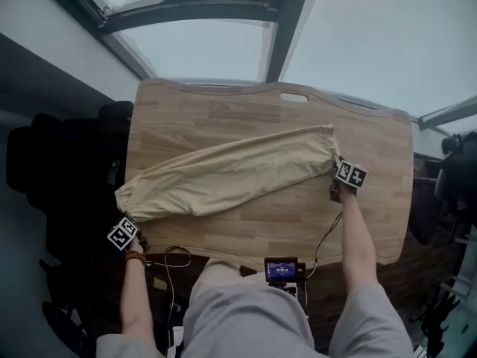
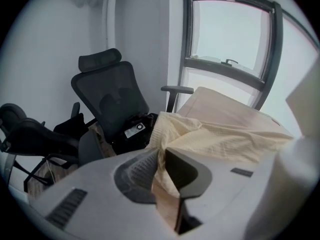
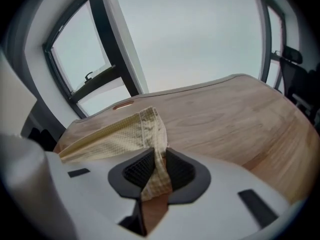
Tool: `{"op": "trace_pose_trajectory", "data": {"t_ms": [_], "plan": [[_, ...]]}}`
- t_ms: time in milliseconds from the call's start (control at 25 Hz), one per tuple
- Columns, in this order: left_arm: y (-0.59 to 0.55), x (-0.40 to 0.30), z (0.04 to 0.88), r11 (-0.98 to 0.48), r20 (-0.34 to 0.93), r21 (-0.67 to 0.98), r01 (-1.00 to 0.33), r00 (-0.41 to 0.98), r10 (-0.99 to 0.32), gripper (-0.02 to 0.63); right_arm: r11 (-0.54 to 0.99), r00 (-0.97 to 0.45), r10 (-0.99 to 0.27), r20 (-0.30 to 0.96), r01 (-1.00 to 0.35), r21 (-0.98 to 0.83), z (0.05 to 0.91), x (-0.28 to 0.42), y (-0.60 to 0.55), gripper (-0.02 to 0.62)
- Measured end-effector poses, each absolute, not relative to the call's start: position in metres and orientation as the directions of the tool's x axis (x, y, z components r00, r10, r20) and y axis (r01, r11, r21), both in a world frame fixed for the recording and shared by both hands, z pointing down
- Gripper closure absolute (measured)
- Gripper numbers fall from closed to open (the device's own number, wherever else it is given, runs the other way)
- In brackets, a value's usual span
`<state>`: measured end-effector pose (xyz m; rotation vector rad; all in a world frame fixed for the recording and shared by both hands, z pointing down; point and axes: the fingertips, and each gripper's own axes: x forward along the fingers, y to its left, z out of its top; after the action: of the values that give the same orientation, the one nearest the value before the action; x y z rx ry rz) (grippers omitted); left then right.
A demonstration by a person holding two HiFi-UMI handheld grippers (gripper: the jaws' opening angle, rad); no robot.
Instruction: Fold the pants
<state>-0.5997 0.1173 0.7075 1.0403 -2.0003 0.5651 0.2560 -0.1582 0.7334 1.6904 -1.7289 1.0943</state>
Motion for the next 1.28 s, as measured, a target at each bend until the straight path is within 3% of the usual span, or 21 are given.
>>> {"op": "trace_pose_trajectory", "data": {"t_ms": [280,440,560,840,960,1120,1280], "plan": [[0.098,-0.598,0.675,0.463,0.769,0.040,-0.886,-0.268,-0.580,0.555,-0.065,-0.223,-0.578,0.785,-0.947,-0.316,0.696,0.275,-0.107,0.534],[0.085,-0.561,0.671,0.325,0.769,0.104,-0.940,-0.131,-0.625,0.563,-0.129,-0.183,-0.553,0.813,-0.945,-0.301,0.681,0.332,-0.065,0.534],[0.084,-0.538,0.673,0.322,0.767,0.134,-0.937,-0.108,-0.633,0.598,-0.235,-0.124,-0.551,0.825,-0.926,-0.296,0.676,0.387,-0.036,0.535],[0.095,-0.455,0.713,0.368,0.837,0.208,-0.906,-0.030,-0.547,0.594,-0.318,-0.059,-0.545,0.836,-0.909,-0.271,0.680,0.463,0.012,0.537],[0.094,-0.421,0.731,0.381,0.851,0.235,-0.894,0.000,-0.525,0.562,-0.335,-0.031,-0.532,0.846,-0.910,-0.244,0.687,0.480,0.026,0.537],[0.087,-0.393,0.745,0.416,0.866,0.241,-0.877,0.001,-0.500,0.518,-0.367,-0.011,-0.514,0.858,-0.901,-0.232,0.691,0.505,0.046,0.537],[0.079,-0.380,0.756,0.403,0.902,0.178,-0.898,-0.015,-0.432,0.528,-0.363,-0.017,-0.512,0.859,-0.902,-0.234,0.686,0.517,0.057,0.537]]}}
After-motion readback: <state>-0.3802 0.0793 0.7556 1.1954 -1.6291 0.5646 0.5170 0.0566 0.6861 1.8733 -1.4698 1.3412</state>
